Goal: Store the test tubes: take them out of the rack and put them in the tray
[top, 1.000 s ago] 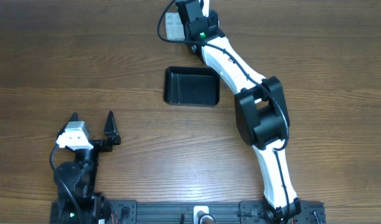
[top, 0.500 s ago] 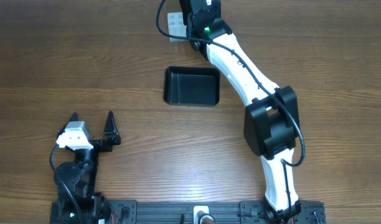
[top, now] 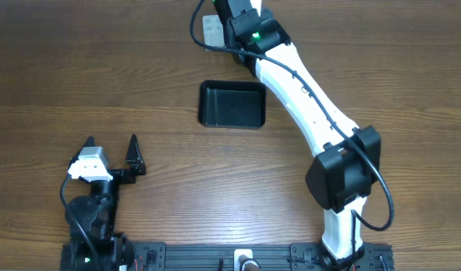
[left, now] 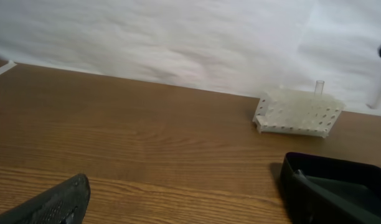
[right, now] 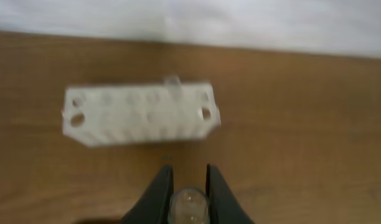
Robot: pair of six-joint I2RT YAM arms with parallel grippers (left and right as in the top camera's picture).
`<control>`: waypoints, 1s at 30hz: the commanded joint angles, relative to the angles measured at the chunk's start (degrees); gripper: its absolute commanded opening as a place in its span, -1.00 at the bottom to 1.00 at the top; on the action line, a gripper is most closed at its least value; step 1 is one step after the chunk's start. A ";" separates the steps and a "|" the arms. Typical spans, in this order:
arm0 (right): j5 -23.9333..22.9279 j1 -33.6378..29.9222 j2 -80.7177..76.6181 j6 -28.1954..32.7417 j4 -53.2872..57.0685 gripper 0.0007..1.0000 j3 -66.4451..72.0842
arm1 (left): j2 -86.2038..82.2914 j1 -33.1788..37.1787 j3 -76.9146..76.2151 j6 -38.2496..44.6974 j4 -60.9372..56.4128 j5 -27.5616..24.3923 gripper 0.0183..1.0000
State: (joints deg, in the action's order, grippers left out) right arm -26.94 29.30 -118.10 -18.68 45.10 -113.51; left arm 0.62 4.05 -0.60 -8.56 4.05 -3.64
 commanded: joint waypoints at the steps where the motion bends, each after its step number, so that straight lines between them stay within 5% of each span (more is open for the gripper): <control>1: 7.10 0.22 1.97 -8.76 7.43 -0.98 -1.18 | -0.46 0.31 0.28 0.87 0.24 0.46 0.99; 14: 21.99 -0.31 0.76 -14.78 22.29 -0.98 -1.18 | -0.46 0.31 0.28 0.87 0.24 0.46 1.00; 30: 29.99 -3.82 -5.79 -14.69 27.98 -0.98 -3.41 | -0.46 0.31 0.28 0.87 0.24 0.46 1.00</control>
State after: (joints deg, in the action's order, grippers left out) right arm 1.32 26.61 -122.41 -32.88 73.14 -114.13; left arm 0.62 4.05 -0.60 -8.56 4.05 -3.64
